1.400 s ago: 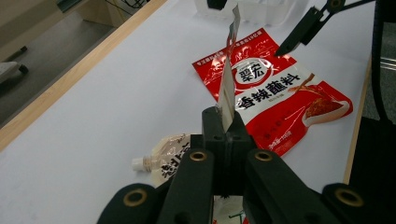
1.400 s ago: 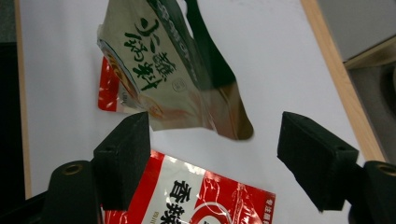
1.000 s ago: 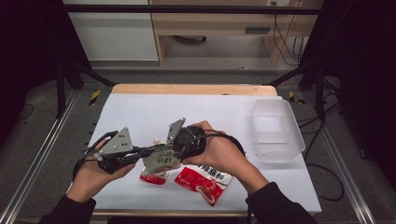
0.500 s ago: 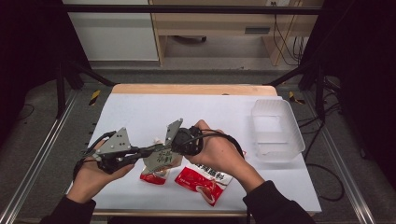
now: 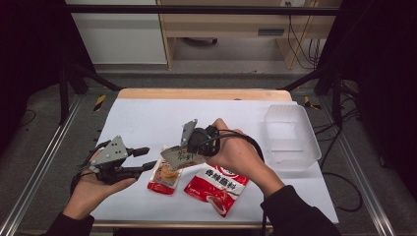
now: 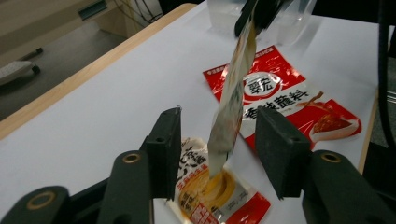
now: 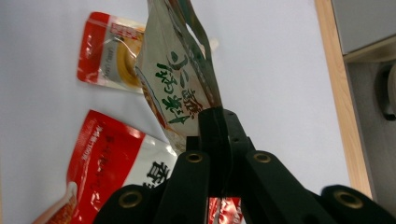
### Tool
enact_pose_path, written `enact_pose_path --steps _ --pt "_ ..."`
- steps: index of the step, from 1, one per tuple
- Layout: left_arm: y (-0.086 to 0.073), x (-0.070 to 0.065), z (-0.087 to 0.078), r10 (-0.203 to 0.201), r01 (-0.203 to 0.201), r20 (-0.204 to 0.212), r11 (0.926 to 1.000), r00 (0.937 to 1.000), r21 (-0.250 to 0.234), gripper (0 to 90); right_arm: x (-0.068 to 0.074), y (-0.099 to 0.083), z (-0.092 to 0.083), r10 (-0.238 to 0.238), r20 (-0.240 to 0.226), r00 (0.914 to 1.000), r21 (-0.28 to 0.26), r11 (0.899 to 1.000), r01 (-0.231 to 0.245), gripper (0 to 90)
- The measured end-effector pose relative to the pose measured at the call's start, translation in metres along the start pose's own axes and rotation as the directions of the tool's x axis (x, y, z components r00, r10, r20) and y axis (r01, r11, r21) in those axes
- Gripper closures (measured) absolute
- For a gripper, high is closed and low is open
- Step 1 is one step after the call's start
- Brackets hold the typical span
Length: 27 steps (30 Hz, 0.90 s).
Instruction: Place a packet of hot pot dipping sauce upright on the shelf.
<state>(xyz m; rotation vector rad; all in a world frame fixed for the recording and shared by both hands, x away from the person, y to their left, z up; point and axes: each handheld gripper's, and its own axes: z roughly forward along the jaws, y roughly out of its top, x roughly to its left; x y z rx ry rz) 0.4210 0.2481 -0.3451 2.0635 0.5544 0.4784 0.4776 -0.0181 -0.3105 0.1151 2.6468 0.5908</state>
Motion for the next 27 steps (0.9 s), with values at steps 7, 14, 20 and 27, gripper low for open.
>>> enact_pose_path --steps 7,14,20,27 --pt "-0.025 0.006 -0.002 -0.050 0.050 -0.055 0.9987 0.9973 0.010 36.5 -0.015 -0.017 -0.014 0.023 0.042 0.9988 0.021 0.999 -0.024 90.0" --pt "-0.053 0.010 -0.002 -0.086 0.090 -0.125 0.9956 0.9885 0.026 25.5 -0.025 -0.037 -0.031 0.060 0.084 0.9947 0.033 0.997 -0.063 90.0" --pt "-0.076 0.016 -0.003 -0.127 0.136 -0.191 0.9901 0.9734 0.035 18.6 -0.033 -0.057 -0.045 0.095 0.110 0.9894 0.021 0.995 -0.098 90.0" --pt "-0.101 0.025 -0.006 -0.182 0.196 -0.243 0.9800 0.9527 0.034 14.4 -0.044 -0.077 -0.063 0.142 0.142 0.9796 0.004 0.990 -0.144 90.0"
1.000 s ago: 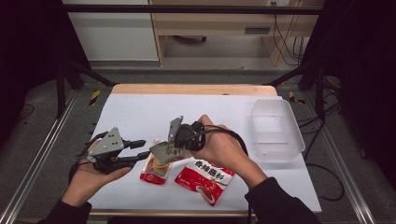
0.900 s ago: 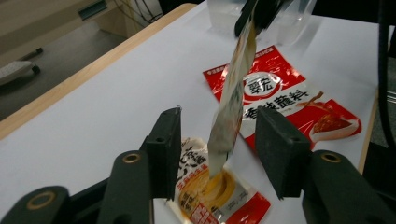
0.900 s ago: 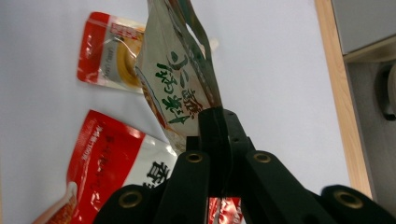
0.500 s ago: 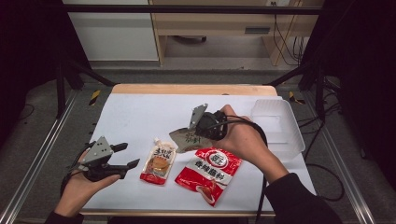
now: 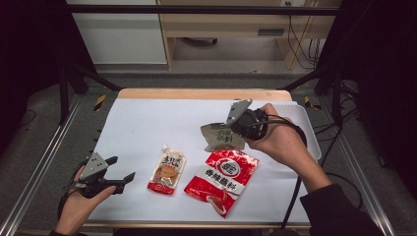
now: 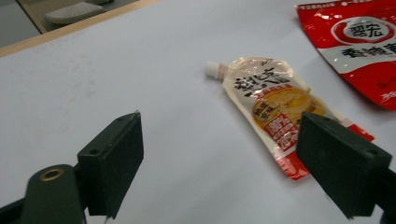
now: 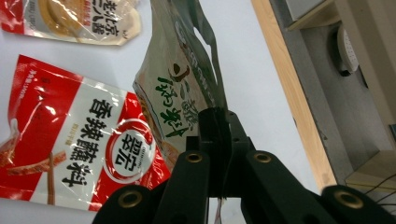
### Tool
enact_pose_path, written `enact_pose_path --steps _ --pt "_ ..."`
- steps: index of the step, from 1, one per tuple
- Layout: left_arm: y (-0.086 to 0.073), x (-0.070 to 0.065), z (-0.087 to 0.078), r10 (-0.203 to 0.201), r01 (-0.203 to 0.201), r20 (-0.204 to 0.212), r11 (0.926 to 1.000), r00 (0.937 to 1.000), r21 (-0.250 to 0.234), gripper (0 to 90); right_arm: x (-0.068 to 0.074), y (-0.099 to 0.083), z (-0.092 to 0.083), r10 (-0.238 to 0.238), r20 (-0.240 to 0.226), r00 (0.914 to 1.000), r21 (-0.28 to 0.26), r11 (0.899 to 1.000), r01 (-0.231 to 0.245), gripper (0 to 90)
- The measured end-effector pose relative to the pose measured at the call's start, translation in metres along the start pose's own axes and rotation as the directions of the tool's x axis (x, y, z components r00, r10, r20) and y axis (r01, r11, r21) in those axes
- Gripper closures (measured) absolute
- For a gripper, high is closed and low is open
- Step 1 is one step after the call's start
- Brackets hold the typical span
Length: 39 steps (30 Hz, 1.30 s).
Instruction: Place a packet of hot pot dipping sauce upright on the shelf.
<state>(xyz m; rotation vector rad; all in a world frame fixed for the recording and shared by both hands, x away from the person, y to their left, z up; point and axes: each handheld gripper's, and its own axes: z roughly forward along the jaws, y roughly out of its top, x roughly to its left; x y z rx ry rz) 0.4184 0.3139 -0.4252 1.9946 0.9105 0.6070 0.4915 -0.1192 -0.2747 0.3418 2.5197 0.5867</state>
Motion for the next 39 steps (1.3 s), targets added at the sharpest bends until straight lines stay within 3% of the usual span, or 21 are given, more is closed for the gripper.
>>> enact_pose_path --steps 3,11,21,28,39 --pt "-0.008 0.004 -0.002 -0.025 0.025 -0.014 0.9996 0.9996 -0.012 13.4 -0.008 -0.008 -0.009 0.012 0.023 0.9997 -0.003 1.000 -0.012 90.0" --pt "-0.017 0.009 -0.007 -0.046 0.045 -0.058 0.9987 0.9972 -0.023 13.1 -0.018 -0.024 -0.026 0.039 0.060 0.9974 -0.004 0.999 -0.039 90.0" --pt "-0.023 0.013 -0.010 -0.072 0.070 -0.073 0.9967 0.9947 -0.041 13.1 -0.034 -0.048 -0.049 0.080 0.108 0.9910 -0.014 0.997 -0.079 90.0" --pt "-0.026 0.016 -0.010 -0.084 0.081 -0.076 0.9961 0.9936 -0.035 13.1 -0.042 -0.073 -0.063 0.146 0.136 0.9800 -0.024 0.989 -0.144 90.0" --pt "-0.027 0.016 -0.010 -0.089 0.086 -0.075 0.9957 0.9932 -0.034 13.1 -0.047 -0.111 -0.081 0.210 0.157 0.9651 -0.038 0.978 -0.206 90.0"
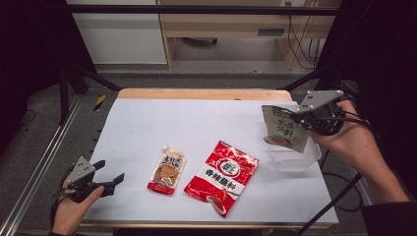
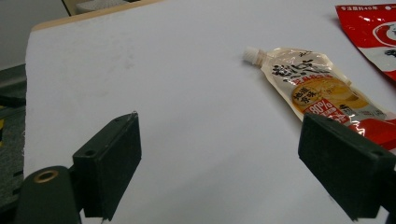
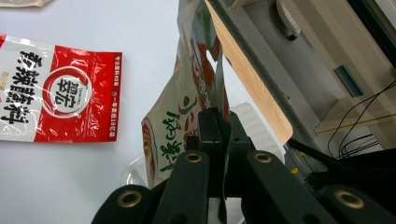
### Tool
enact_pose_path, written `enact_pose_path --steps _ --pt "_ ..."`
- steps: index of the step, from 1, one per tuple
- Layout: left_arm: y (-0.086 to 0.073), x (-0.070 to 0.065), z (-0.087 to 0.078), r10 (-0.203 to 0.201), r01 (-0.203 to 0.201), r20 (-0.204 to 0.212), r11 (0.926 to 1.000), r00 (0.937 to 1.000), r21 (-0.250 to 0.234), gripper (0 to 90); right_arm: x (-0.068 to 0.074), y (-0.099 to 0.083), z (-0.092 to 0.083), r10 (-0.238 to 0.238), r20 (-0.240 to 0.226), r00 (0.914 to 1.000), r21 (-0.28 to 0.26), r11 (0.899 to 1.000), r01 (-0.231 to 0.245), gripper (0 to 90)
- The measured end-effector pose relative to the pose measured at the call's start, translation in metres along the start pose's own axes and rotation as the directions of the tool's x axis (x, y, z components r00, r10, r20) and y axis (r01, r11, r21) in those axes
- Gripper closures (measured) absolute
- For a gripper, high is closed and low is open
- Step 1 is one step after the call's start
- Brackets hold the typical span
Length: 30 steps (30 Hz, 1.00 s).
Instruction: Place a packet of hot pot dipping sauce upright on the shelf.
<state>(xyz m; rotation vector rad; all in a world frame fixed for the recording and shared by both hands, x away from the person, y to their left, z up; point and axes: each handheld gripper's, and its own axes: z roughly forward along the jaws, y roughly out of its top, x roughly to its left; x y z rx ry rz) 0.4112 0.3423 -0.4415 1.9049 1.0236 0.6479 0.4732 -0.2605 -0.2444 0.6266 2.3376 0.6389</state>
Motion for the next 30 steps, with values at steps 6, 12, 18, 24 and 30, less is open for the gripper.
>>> enact_pose_path --steps 6,12,18,24,30 --pt "-0.001 0.001 0.000 -0.007 0.007 -0.001 1.0000 1.0000 0.000 13.1 -0.004 -0.013 -0.003 0.007 -0.008 0.9999 -0.003 1.000 -0.007 90.0" --pt "-0.001 0.000 0.000 -0.001 0.001 -0.001 1.0000 1.0000 0.005 13.1 -0.011 -0.024 -0.001 0.020 -0.026 0.9995 -0.019 1.000 -0.020 90.0" --pt "-0.001 0.000 0.000 -0.001 0.001 -0.002 1.0000 1.0000 0.003 13.2 -0.016 -0.032 0.003 0.012 -0.037 0.9992 -0.029 1.000 -0.013 90.0" --pt "-0.001 0.000 0.000 -0.002 0.002 0.000 1.0000 1.0000 0.007 13.2 -0.018 -0.039 0.010 0.000 -0.038 0.9993 -0.035 0.999 -0.001 90.0" --pt "-0.001 0.000 0.001 -0.002 0.002 0.000 1.0000 1.0000 0.009 13.2 -0.017 -0.044 0.010 0.000 -0.043 0.9991 -0.046 0.999 -0.002 90.0"
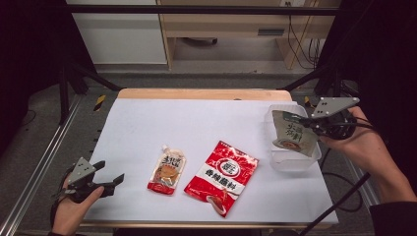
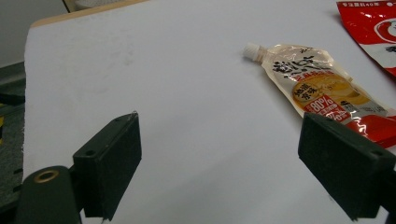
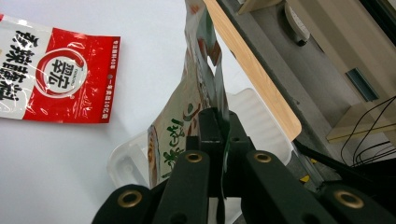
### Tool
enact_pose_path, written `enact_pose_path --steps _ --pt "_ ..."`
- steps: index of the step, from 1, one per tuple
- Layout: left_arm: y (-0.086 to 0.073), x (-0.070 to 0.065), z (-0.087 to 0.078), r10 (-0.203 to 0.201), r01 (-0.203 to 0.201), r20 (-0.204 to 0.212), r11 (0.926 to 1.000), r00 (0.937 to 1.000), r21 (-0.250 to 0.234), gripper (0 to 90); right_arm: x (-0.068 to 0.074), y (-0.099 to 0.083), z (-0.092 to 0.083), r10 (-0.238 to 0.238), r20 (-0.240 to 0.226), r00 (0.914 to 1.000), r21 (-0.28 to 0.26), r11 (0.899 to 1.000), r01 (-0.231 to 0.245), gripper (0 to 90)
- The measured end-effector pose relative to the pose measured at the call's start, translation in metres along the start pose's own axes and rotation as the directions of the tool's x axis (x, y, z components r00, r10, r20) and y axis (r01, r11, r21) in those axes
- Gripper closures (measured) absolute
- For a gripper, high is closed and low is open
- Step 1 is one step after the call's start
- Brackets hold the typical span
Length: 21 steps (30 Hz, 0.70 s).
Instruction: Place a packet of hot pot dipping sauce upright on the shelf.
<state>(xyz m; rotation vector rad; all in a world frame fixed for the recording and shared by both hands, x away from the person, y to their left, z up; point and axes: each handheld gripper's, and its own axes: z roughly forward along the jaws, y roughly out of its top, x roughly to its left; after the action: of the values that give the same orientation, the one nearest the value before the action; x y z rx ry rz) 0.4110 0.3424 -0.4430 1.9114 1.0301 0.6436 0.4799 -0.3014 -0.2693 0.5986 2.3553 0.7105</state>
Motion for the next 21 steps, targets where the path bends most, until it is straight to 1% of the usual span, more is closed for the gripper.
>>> enact_pose_path --steps 4,6,12,15,16,21 --pt "0.000 0.000 0.000 0.005 -0.005 0.000 1.0000 1.0000 0.004 13.2 0.001 -0.007 -0.001 0.006 -0.009 0.9999 -0.021 1.000 -0.006 90.0" --pt "0.000 0.000 0.000 0.005 -0.005 0.000 1.0000 1.0000 0.003 13.2 0.001 -0.008 -0.001 0.009 -0.012 0.9999 -0.023 1.000 -0.009 90.0" --pt "0.000 0.000 0.001 0.007 -0.007 0.000 1.0000 1.0000 0.007 13.3 0.004 -0.016 -0.002 0.017 -0.036 0.9992 -0.044 0.999 -0.018 90.0" --pt "0.000 0.000 0.000 0.009 -0.009 0.000 0.9999 1.0000 0.006 13.3 0.005 -0.018 -0.003 0.018 -0.041 0.9990 -0.049 0.999 -0.020 90.0" --pt "0.000 0.000 0.000 0.009 -0.009 0.000 0.9999 1.0000 0.005 13.3 0.005 -0.019 -0.004 0.016 -0.050 0.9986 -0.051 0.999 -0.018 90.0" --pt "0.000 0.000 0.000 0.009 -0.009 0.000 0.9999 1.0000 0.005 13.4 0.006 -0.022 -0.007 0.024 -0.058 0.9981 -0.057 0.998 -0.027 90.0"
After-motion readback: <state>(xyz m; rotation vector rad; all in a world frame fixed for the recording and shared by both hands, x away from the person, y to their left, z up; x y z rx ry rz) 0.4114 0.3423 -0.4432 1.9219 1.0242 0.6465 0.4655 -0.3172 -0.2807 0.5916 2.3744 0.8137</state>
